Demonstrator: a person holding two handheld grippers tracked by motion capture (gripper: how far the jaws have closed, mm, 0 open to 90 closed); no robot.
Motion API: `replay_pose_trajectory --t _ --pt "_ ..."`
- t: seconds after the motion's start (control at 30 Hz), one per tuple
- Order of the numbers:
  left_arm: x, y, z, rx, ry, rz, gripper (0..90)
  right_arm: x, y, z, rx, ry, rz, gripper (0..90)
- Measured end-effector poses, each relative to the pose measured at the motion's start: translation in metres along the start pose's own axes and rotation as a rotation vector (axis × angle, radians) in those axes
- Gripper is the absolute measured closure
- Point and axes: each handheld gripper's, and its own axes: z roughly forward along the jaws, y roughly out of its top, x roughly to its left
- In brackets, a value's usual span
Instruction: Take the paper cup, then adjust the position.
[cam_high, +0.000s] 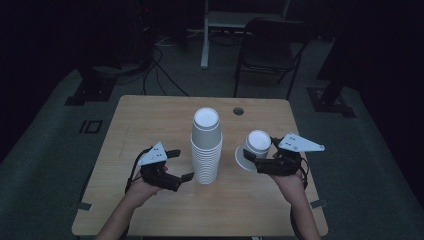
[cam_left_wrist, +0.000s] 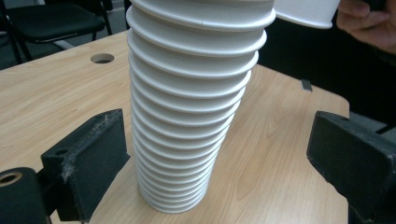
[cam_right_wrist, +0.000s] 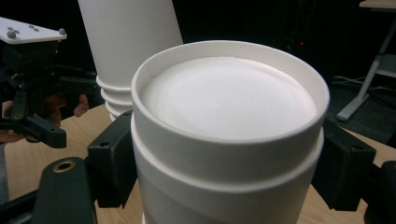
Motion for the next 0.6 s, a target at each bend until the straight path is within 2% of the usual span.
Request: replay_pose_trajectory --t 0.03,0.13,0.37,0.43,0.5,0.6 --pt "-0.001 -0.001 0.000 -0.011 -0.006 -0.015 5.4 0.001 0.000 -0.001 -0.005 -0.003 0.004 20.8" --pt "-0.008 -0.006 0.001 -0.029 -0.003 -0.018 5.4 0.002 -0.002 -0.004 -0.017 -0.008 0.001 20.8" --pt "-0.025 -0.016 0.013 -0.027 -0.059 -0.020 5.4 0.004 -0.010 -0.007 -0.021 -0.014 0.010 20.8" --pt "-0.030 -0.016 0.015 -0.032 -0.069 -0.019 5.4 0.006 -0.012 -0.007 -0.034 -0.018 0.021 20.8" --pt "-0.035 -0.015 0.017 -0.041 -0.088 -0.022 5.4 0.008 -0.014 -0.008 -0.080 -0.013 0.042 20.8" --pt "-0.044 -0.011 0.021 -0.056 -0.109 -0.011 5.4 0.014 -0.016 -0.009 -0.118 -0.017 0.057 20.8"
